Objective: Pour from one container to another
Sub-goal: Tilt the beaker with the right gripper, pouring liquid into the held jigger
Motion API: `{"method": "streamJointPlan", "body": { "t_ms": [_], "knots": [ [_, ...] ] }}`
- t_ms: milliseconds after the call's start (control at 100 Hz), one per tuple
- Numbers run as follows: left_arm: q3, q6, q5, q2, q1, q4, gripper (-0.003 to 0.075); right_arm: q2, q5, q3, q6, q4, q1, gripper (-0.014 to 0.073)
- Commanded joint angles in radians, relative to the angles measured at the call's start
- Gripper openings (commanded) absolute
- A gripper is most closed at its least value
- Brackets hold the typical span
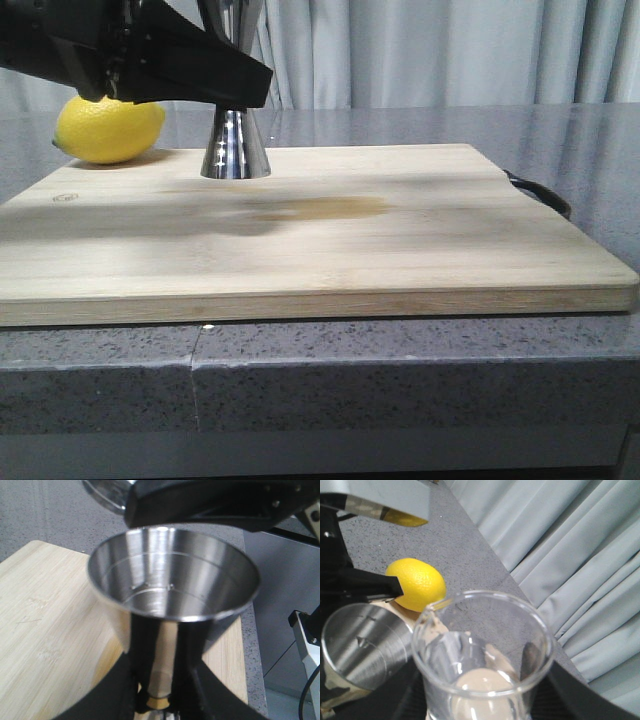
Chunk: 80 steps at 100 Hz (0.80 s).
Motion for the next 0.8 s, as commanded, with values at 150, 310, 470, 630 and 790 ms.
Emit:
{"method": "streamJointPlan", "body": {
  "t_ms": [150,310,470,630,790],
  "knots": [
    [-0.030,-0.011,0.081,-0.047,-0.009,-0.051,-0.0020,-0.039,-0.063,-0.037,-0.003,-0.094,0.002,0.0181],
    [-0.030,-0.011,0.093,-0.047,-0.009,-0.045,-0.0020,-0.039,-0.062,-0.037,-0.003,-0.153,0.002,0.0181],
    [-0.030,-0.011,0.093,-0.047,-0.009,-0.026,-0.0020,-0.039,-0.062,-0.037,-0.003,-0.203,0.002,0.0181],
    [-0.030,-0.013,0.094,-0.042,-0.009,-0.021,-0.0020,-0.039,-0.062,-0.037,-0.003,-0.241,0.002,0.0181],
    [-0.030,-0.020,0.101,-0.035,-0.009,-0.017,-0.0020,-0.039,-0.062,-0.037,-0.003,-0.282,0.002,0.0181]
  ]
}}
